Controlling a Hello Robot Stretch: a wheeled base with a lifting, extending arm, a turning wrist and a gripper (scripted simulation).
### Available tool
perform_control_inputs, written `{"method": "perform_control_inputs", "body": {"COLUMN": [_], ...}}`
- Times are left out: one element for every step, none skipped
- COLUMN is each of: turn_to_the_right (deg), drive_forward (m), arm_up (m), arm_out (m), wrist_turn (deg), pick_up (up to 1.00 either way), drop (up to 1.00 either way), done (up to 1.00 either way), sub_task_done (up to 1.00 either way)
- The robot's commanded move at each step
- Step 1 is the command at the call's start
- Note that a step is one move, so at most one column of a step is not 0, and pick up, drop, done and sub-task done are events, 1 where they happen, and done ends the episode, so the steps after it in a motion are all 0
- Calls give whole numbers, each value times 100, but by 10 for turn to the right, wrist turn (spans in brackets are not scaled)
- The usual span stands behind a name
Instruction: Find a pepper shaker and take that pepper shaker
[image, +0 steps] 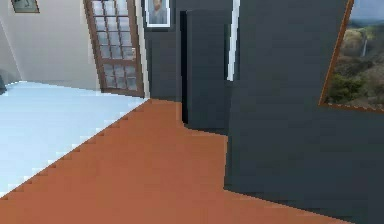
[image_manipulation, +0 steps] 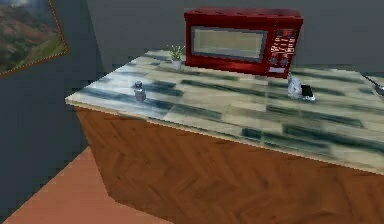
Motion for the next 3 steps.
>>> {"method": "perform_control_inputs", "body": {"turn_to_the_right": [-90,-30,450], "drive_forward": [0,0,0], "arm_up": [0,0,0], "arm_out": [0,0,0], "wrist_turn": [0,0,0], "pick_up": [0,0,0], "drop": [0,0,0], "done": [0,0,0], "sub_task_done": [0,0,0]}}
